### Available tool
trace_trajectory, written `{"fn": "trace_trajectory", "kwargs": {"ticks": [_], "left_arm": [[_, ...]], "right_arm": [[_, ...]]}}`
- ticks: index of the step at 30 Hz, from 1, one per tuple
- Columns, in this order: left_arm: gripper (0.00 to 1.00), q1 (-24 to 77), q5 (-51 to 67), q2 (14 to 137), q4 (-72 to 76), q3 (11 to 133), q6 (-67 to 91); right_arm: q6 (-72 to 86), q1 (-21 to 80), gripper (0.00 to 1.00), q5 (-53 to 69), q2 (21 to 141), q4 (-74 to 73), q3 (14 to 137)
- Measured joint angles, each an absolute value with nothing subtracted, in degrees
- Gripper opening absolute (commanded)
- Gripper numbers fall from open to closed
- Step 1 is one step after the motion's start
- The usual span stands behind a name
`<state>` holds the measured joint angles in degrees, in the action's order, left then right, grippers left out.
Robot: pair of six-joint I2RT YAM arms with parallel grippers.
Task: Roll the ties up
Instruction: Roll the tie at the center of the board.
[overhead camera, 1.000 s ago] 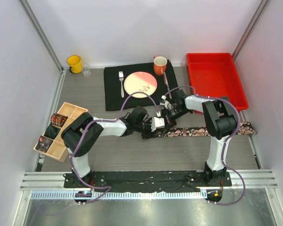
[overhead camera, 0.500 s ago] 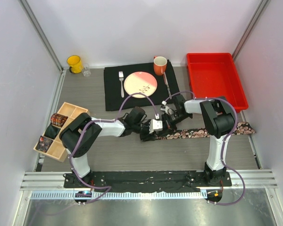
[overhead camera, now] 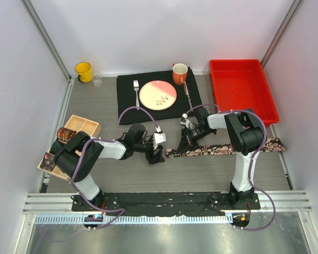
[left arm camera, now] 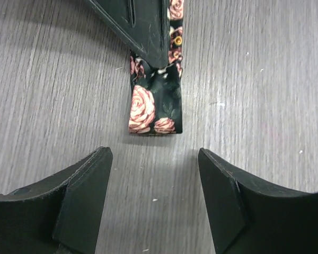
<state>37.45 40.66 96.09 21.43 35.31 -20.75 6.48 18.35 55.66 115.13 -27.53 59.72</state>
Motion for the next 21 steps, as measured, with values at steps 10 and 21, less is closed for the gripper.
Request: {"fn": "trace_trajectory", "kwargs": {"ticks": [10,21], "left_arm": [[0.51,37.6,45.2,102.1,34.8,34.7,-15.1],[0.31,38.8,44.4,101.7,35.1,35.1,-13.5]], "right_arm": [[9.0,18.3,0.01,57.4,116.6,-26.7,59.7],[9.8,18.6,0.01,58.1,117.4,-26.9,60.1]]}}
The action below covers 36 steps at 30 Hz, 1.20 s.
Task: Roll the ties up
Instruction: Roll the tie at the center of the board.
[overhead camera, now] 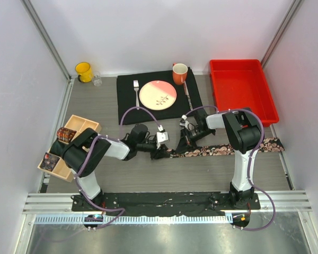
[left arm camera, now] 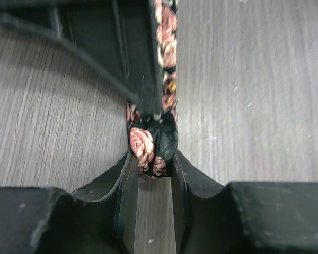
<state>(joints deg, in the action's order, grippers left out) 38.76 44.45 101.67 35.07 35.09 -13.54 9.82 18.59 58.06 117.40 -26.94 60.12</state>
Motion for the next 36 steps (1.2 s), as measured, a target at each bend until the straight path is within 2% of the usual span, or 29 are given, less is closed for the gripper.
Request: {"fn": "trace_trajectory", "kwargs": {"ticks": [9,19,22,28,36], "left_arm": [[0.36,42.5,41.1,101.8,30.6,40.0,-10.4],[0.44,42.6,42.6,107.0,33.3,42.2,-12.0],[0.35,42.9,42.9,108.2,34.8,42.3,-12.6],[0.25,43.2,42.8,107.9,33.1,42.7,-15.2],[0.18,44.8,38.8,105.6,21.3,46.1,-21.3]], "right_arm": [[10.5,19.0,0.01,57.4,117.3,-27.0,60.2],[11.4,19.1,0.01,56.6,116.8,-26.9,60.1],[11.7,19.2,0.01,56.4,116.7,-26.8,60.1],[12.2,19.3,0.01,55.9,116.5,-27.0,60.1],[11.5,20.3,0.20,52.2,113.7,-28.1,60.1]]}}
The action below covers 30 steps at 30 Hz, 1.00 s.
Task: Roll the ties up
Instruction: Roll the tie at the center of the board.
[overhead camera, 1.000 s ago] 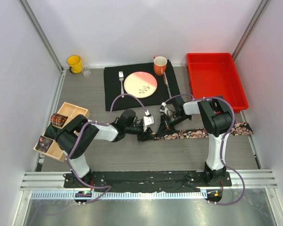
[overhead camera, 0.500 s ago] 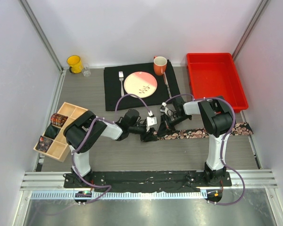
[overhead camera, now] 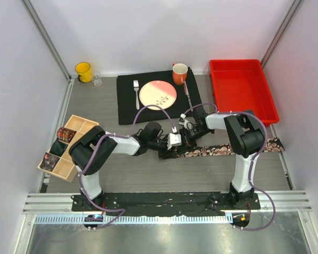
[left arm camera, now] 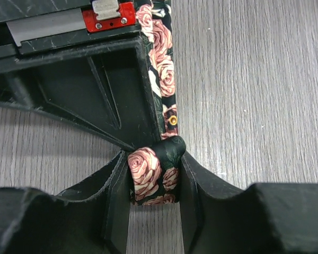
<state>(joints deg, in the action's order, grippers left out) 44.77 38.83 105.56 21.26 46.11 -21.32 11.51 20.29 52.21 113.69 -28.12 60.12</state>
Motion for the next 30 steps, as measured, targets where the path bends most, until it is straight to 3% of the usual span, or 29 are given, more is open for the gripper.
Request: {"fn": "trace_trajectory", "kwargs": {"ticks": [6,13,18,30], "left_arm": [[0.17,45.2,38.4,105.8,15.5,49.1,-23.3],[0.17,45.3,38.9,106.9,10.9,52.2,-24.6],[0.17,45.3,39.1,107.2,9.1,53.3,-25.4],[0.17,45.3,39.4,107.6,8.1,54.1,-25.8]], "right_arm": [[8.2,19.8,0.31,48.4,110.0,-30.3,60.1],[6.8,18.3,0.33,48.2,106.2,-31.7,59.6],[8.0,17.8,0.44,50.0,105.6,-30.8,58.3],[14.9,18.2,0.41,54.1,104.5,-22.5,55.6]]}}
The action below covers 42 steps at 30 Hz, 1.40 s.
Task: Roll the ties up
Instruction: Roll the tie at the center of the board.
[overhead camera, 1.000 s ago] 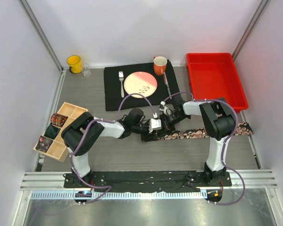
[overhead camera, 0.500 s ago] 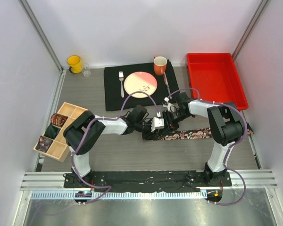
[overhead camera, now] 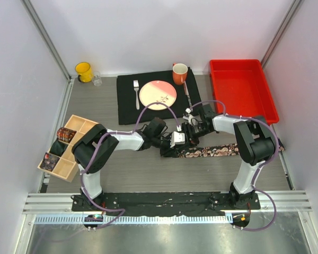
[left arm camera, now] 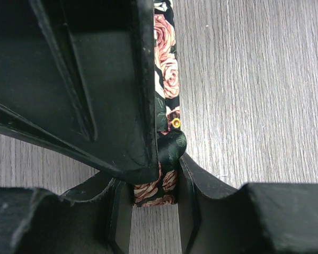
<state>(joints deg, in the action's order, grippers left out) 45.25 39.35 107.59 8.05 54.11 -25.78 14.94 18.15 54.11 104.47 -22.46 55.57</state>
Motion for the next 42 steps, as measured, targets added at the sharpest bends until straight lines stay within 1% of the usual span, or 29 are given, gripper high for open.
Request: {"fn": "trace_trajectory", "kwargs": {"ticks": [3,4,7,8,11,12,14,15,18,22,25,29,32,33,34,35,37,38,41,42], "left_arm": [[0.17,45.3,39.5,107.6,8.0,54.2,-25.8],[0.17,45.3,39.5,107.6,8.0,54.2,-25.8],[0.18,45.3,39.5,107.8,8.0,54.3,-25.8],[0.19,45.3,39.5,107.8,8.0,54.3,-25.8],[0.29,45.3,39.5,107.8,8.1,54.3,-25.6],[0.37,45.2,39.5,107.8,8.1,54.3,-25.6],[0.45,44.9,39.5,107.8,8.3,54.2,-25.5],[0.52,44.7,39.8,107.8,8.5,54.1,-25.2],[0.62,44.2,41.2,107.5,10.5,52.9,-24.3],[0.70,43.4,43.2,107.3,14.8,50.5,-22.7],[0.73,43.0,44.1,107.3,18.5,48.9,-20.5],[0.74,42.8,44.2,107.4,23.9,46.8,-17.6],[0.74,43.2,43.5,108.4,27.4,46.6,-15.4],[0.73,43.4,43.0,109.0,28.7,46.7,-14.9],[0.69,43.6,42.5,109.5,29.6,46.9,-14.7],[0.57,44.0,41.5,110.1,30.7,47.3,-14.2],[0.46,44.6,39.6,110.8,31.4,48.1,-13.8],[0.38,44.8,39.2,110.8,31.2,48.2,-13.8],[0.27,45.2,37.6,109.9,29.2,48.1,-14.4],[0.26,45.0,37.4,109.4,28.3,47.9,-14.9]], "right_arm": [[15.1,18.5,0.29,54.1,104.5,-22.2,55.5],[14.7,18.7,0.20,54.0,104.5,-22.3,55.4],[12.4,19.1,0.01,53.0,104.7,-23.3,55.3],[11.7,19.0,0.01,52.8,104.9,-23.6,55.3],[10.4,18.7,0.01,52.6,105.3,-24.2,55.3],[10.2,18.5,0.01,52.6,105.4,-24.3,55.3],[9.9,18.1,0.01,52.6,105.9,-24.7,55.5],[9.6,17.9,0.01,52.3,106.2,-24.9,55.6],[9.0,17.4,0.01,50.0,107.0,-26.1,55.7],[8.9,16.9,0.01,47.9,107.4,-27.4,55.7],[8.9,16.9,0.01,47.1,107.4,-27.8,55.9],[8.9,17.0,0.01,46.0,107.4,-28.8,56.4],[8.9,17.3,0.01,45.5,107.4,-29.1,56.6],[8.9,17.4,0.01,45.4,107.3,-29.1,56.6],[8.9,17.4,0.01,45.3,107.3,-29.0,56.6],[8.9,17.5,0.01,45.2,107.2,-29.0,56.6],[9.0,17.6,0.01,45.1,107.2,-28.9,56.6],[9.0,17.6,0.01,44.9,107.2,-28.6,56.8],[9.0,17.8,0.01,44.4,107.3,-28.2,57.5],[9.1,18.1,0.01,44.4,107.5,-28.0,57.8]]}}
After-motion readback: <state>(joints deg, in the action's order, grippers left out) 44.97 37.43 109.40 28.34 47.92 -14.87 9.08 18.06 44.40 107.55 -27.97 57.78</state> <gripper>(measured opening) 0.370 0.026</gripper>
